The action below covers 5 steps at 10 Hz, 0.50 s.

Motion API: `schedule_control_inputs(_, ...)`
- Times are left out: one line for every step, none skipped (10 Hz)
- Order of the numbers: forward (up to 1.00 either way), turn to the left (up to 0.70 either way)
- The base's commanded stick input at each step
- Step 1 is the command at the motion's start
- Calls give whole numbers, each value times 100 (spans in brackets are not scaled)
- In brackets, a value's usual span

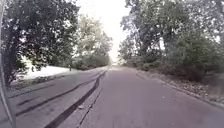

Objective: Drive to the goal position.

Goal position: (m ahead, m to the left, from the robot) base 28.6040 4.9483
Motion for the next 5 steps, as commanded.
schedule_control_inputs(70, 0)
schedule_control_inputs(70, 0)
schedule_control_inputs(70, 0)
schedule_control_inputs(70, 0)
schedule_control_inputs(70, 0)
